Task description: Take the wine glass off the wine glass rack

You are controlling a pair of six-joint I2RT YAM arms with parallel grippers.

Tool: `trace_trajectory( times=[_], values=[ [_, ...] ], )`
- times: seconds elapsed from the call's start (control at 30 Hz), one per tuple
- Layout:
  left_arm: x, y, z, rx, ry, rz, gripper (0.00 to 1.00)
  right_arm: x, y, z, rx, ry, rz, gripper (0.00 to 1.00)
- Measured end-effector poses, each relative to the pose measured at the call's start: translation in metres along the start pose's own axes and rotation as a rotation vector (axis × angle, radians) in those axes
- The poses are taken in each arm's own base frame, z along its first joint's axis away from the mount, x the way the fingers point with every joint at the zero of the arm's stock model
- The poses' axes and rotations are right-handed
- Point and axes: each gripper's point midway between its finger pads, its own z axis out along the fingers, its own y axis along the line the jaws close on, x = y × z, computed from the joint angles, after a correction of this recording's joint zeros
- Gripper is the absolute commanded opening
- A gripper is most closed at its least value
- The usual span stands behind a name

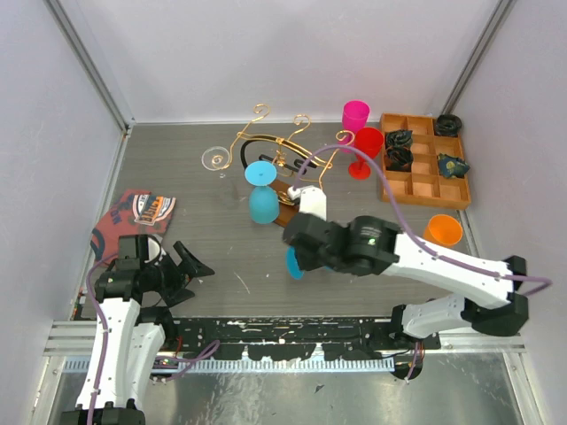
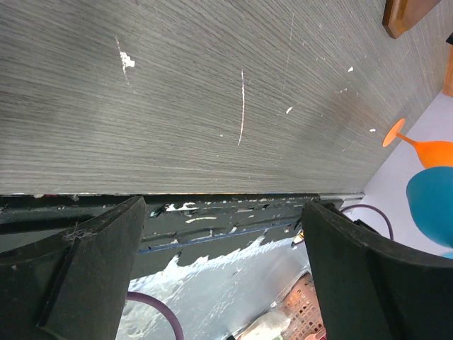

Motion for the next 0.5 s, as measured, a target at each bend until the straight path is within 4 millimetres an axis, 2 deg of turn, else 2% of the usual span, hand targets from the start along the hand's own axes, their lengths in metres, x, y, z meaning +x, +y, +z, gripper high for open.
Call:
trace_trajectory(
  times=[0.13, 0.27, 0.37, 0.5],
  values=[
    [0.000, 0.000, 0.000, 0.000, 0.001, 0.001, 0.98, 0.011, -0.010, 0.015, 0.226, -0.038, -0.127, 0.01],
    [0.000, 0.000, 0.000, 0.000, 0.001, 0.001, 0.98, 0.031, -0.029, 0.041, 0.472, -0.063, -0.275, 0.01],
    [0.000, 0.000, 0.000, 0.000, 0.001, 0.002, 0.98, 0.050, -0.057, 0.059, 0.624, -0.061, -0.355, 0.01],
    [0.000, 0.000, 0.000, 0.001, 0.002, 0.004, 0.98, 0.071, -0.095, 0.071, 0.798, -0.037, -0.474, 0.01]
  ],
)
